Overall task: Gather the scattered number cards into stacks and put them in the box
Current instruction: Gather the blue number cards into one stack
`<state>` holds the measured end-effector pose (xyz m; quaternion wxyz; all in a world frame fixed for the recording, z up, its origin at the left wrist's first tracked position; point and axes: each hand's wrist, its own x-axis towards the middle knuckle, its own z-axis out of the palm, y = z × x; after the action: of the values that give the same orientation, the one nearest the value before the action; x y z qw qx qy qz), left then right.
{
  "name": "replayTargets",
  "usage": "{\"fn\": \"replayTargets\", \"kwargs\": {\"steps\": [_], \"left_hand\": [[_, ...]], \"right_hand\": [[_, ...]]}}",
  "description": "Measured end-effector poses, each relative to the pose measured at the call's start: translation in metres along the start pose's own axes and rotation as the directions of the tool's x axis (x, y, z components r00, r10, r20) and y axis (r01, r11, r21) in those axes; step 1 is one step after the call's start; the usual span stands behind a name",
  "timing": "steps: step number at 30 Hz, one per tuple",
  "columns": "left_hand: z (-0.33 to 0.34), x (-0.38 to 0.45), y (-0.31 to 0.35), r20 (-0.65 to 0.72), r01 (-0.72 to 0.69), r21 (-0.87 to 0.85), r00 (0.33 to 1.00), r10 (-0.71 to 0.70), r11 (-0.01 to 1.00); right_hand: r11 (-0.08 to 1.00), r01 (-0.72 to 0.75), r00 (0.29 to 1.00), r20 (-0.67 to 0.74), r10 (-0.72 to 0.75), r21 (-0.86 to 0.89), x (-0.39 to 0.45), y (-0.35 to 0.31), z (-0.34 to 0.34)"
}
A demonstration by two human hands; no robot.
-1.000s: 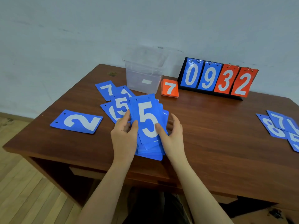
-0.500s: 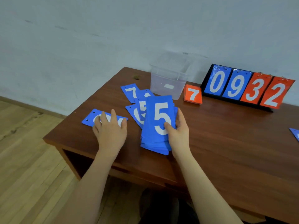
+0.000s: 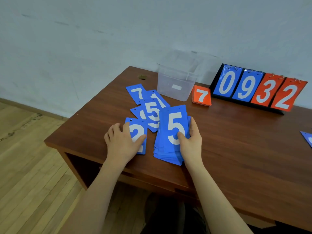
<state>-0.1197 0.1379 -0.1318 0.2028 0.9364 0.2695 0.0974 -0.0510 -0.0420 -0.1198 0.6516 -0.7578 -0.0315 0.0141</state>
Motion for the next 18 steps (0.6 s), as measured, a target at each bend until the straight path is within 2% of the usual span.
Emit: {"fn": "replayTargets", "kwargs": {"steps": [3,5,8,10,13,15,18], "left_hand": [[0.004,0.001,0.005,0.056,0.02,0.088,0.998,-0.024,0.996],[0.003,0.003,0.007,0.059,0.009,0.058,0.998,-0.013,0.998],[-0.002,0.005,0.007,0.011,-0.008,-0.085,1.0,0.009,0.996],[-0.004,0.003,0.007,-0.047,-0.047,-0.249,0.998,0.036,0.967],[-0.007,-0.001,0.008,-0.177,-0.15,-0.445,0.981,0.077,0.883],[-0.014,-0.002,0.01,-0.242,-0.159,-0.544,0.97,0.027,0.824],[-0.026,-0.002,0.02,-0.22,-0.146,-0.757,0.975,-0.038,0.638]], "right_hand": [[1.0,-0.001,1.0,0.014,0.001,-0.021,-0.001,-0.001,0.001],[1.0,-0.003,1.0,0.026,0.004,-0.02,-0.002,-0.001,0.001],[1.0,-0.014,0.999,0.035,0.014,-0.011,-0.004,-0.002,0.001],[1.0,-0.016,0.999,0.04,0.017,-0.007,-0.006,-0.003,0.0],[0.999,-0.023,0.999,0.042,0.021,0.032,-0.006,-0.003,-0.001],[0.997,-0.038,0.999,0.038,0.036,0.061,-0.006,-0.004,-0.002],[0.995,-0.017,0.999,0.038,0.013,0.099,-0.007,-0.006,-0.004]]}}
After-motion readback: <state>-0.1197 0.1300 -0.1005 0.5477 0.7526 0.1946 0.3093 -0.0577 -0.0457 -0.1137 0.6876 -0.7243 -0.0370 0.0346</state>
